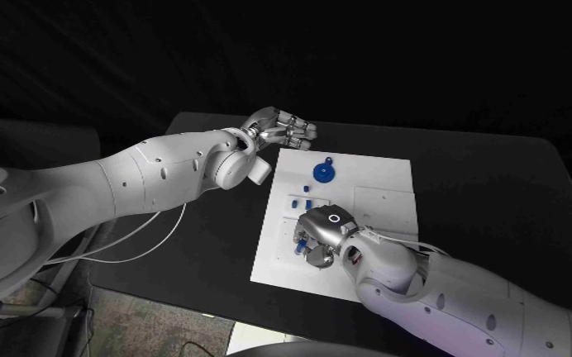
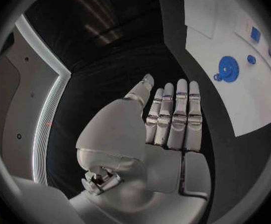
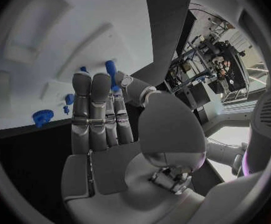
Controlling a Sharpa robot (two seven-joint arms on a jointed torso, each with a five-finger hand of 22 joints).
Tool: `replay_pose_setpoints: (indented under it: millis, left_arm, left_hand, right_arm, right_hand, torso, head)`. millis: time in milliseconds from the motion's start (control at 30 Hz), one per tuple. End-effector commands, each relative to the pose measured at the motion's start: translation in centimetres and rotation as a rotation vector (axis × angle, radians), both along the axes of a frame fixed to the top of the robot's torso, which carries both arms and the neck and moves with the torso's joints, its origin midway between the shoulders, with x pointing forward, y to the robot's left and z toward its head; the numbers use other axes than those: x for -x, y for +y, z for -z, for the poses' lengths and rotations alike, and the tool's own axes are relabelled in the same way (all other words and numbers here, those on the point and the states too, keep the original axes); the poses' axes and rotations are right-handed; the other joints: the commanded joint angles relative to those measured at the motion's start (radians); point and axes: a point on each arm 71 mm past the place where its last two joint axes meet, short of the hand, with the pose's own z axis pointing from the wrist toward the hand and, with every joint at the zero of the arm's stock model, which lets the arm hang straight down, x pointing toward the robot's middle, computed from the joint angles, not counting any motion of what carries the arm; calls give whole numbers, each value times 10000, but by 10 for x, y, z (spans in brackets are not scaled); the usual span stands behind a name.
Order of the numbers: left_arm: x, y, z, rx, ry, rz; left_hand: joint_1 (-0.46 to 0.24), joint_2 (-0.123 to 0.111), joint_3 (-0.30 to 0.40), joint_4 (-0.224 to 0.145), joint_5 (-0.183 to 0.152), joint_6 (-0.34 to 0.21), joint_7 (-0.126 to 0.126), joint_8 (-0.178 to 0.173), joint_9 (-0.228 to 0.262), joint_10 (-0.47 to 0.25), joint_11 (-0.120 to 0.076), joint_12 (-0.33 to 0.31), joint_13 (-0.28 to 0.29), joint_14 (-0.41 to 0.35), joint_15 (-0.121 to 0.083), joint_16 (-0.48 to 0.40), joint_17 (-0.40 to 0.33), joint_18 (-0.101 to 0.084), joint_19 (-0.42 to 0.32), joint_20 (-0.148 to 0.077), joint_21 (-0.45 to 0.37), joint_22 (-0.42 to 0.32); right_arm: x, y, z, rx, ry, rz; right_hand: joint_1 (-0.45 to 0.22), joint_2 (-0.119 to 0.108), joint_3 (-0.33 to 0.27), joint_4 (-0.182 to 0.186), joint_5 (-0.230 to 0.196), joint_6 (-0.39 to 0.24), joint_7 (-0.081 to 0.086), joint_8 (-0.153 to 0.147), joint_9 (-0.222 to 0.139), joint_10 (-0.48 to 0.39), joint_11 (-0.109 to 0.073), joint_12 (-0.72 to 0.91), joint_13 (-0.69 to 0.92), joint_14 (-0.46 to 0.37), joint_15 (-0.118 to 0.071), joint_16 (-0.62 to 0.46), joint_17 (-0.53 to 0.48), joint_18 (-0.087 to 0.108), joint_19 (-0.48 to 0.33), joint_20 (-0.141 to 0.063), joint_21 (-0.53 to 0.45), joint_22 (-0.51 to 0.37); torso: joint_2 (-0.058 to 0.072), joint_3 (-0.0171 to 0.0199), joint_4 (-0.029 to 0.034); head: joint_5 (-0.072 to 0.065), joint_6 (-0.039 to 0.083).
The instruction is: Assemble the parts on the task board
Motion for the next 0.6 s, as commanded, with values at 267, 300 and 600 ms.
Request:
replay_pose_setpoints:
  millis: [267, 300, 600]
  left_arm:
    - [1, -2, -1, 139, -14, 154]
    - [1, -2, -1, 138, -14, 152]
    - [1, -2, -1, 136, -7, 154]
  left_hand:
    - [11, 17, 4, 34, 3, 4, 44, 18, 0, -38, -22, -58, -4, -7, -31, -43, 11, 102, 85, 4, 29, -11]
    - [11, 17, 4, 34, 3, 4, 44, 18, 0, -38, -22, -58, -4, -7, -31, -43, 11, 102, 85, 4, 29, -11]
    - [11, 17, 4, 34, 3, 4, 44, 18, 0, -38, -22, -58, -4, -7, -31, -43, 11, 102, 85, 4, 29, -11]
  right_arm:
    - [5, 0, 2, -105, 20, -100]
    - [5, 0, 2, -105, 21, -92]
    - [4, -1, 3, 14, 68, -21]
  right_hand:
    - [-46, 99, 42, -1, -9, 89, -18, 36, 12, 236, -190, 33, 11, -15, -76, 39, -15, 151, -13, -40, 75, 358]
    - [-45, 98, 50, -3, -12, 94, -20, 36, 12, 240, -191, 32, 10, -17, -77, 42, -15, 151, -9, -40, 107, 364]
    - [-44, 98, 50, -3, -12, 95, -20, 36, 12, 240, -191, 32, 10, -17, -77, 42, -16, 151, -9, -41, 108, 364]
  torso:
    - [-2, 4, -8]
    - [0, 4, -6]
    - [-3, 1, -4]
  head:
    - [38, -65]
    - [42, -75]
    - [43, -83]
